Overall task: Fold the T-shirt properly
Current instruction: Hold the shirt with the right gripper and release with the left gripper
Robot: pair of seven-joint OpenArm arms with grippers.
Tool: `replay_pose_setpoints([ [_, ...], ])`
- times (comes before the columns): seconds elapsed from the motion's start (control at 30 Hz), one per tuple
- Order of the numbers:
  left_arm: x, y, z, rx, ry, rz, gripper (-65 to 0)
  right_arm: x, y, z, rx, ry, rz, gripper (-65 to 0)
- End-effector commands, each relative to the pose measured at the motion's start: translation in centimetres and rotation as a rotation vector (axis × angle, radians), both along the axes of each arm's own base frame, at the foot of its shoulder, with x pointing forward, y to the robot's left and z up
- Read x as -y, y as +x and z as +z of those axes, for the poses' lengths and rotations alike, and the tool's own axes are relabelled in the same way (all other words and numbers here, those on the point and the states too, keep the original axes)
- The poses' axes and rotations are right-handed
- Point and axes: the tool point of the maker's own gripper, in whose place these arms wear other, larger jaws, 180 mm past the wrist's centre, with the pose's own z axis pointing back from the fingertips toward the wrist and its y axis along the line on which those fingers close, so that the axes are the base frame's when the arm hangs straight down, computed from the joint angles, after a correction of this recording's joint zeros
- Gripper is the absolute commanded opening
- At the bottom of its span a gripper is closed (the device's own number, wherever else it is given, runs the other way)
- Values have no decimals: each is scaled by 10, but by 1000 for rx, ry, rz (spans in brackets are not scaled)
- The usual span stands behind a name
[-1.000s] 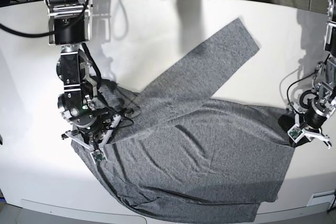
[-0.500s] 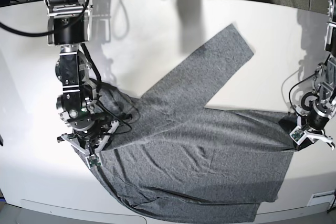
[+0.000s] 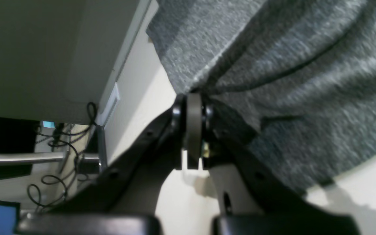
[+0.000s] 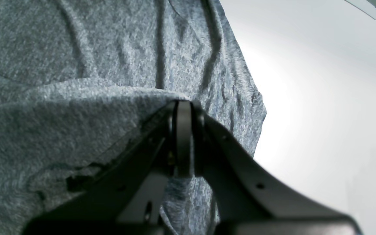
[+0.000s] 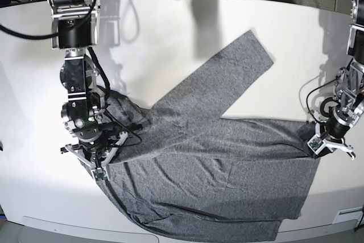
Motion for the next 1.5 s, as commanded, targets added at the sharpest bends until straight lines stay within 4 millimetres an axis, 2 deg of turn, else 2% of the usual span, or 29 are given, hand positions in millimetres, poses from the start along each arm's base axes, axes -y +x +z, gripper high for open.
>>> replay_pose_setpoints([
  [0.0, -5, 13, 23, 66, -7, 2, -650, 3, 14, 26, 81, -3, -4, -650],
  [0.13, -7, 6, 5, 31, -25, 10, -650, 3, 14, 26, 81, -3, -4, -650],
  [0.23, -8, 1, 0, 27, -37, -1, -650, 3, 14, 27, 82, -4, -4, -650],
  [0.6, -3, 6, 8, 54, -49, -23, -650, 2, 15, 28, 91, -2, -1, -650],
  [0.77, -3, 6, 8, 55, -49, -23, -650, 1, 20, 38, 152, -27, 20, -650],
  [0.9, -3, 6, 8, 54, -49, -24, -650, 6, 22, 45, 185, -122, 36, -432],
  [0.97, -3, 6, 8, 54, -49, -24, -650, 6, 22, 45, 184, -125, 36, -373],
  [1.27, -3, 7, 10, 58, -49, -24, -650, 6, 21, 44, 180, -116, 33, -359],
  [1.47, -3, 27, 35, 111, -49, -25, -650, 6, 21, 42, 169, -111, 29, -359],
])
